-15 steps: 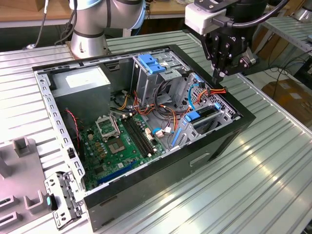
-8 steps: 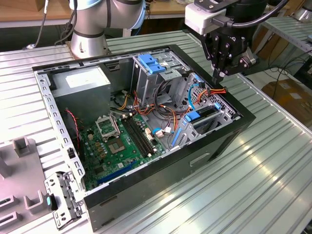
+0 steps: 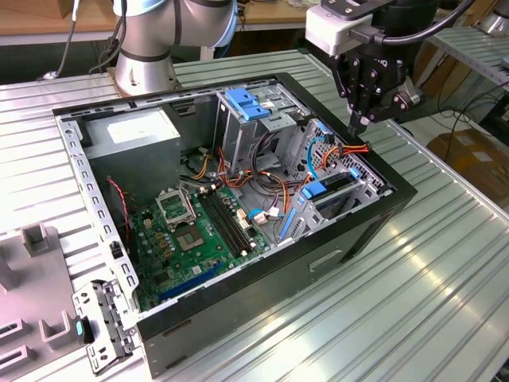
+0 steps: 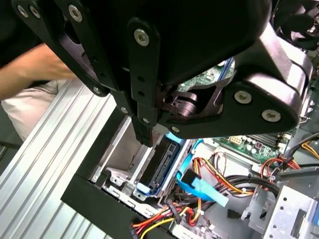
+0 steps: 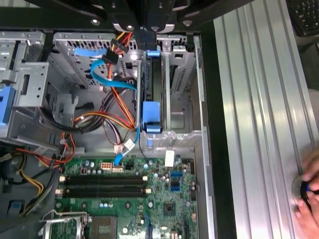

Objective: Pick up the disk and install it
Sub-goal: 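Insert the first disk wire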

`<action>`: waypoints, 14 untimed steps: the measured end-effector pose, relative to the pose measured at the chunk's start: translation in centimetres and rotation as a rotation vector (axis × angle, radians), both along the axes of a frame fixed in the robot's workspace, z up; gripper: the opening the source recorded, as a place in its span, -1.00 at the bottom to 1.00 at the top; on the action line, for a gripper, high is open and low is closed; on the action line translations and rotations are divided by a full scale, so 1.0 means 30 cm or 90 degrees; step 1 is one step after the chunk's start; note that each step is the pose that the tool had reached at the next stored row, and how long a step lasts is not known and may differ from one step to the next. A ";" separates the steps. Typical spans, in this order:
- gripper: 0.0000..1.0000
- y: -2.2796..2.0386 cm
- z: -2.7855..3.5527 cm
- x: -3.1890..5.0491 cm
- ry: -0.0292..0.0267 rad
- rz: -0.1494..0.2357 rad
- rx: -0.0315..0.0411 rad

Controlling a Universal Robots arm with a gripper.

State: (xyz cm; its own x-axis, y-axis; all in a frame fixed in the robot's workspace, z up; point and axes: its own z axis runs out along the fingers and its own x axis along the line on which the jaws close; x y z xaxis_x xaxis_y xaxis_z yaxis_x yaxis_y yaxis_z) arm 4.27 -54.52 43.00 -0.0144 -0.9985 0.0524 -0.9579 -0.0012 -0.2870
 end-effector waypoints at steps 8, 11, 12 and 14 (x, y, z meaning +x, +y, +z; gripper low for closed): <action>-0.79 0.000 -0.028 0.073 0.0046 0.000 -0.0031; -0.79 0.000 -0.032 0.079 0.0047 0.000 -0.0034; -0.79 0.000 -0.034 0.085 0.0049 0.000 -0.0038; -0.79 0.000 -0.036 0.096 0.0051 0.000 -0.0038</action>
State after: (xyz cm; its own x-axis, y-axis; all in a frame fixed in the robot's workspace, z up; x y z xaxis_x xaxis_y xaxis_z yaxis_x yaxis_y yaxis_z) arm 7.16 -54.53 41.93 -0.0138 -0.9982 0.0585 -0.9602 -0.0031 -0.2793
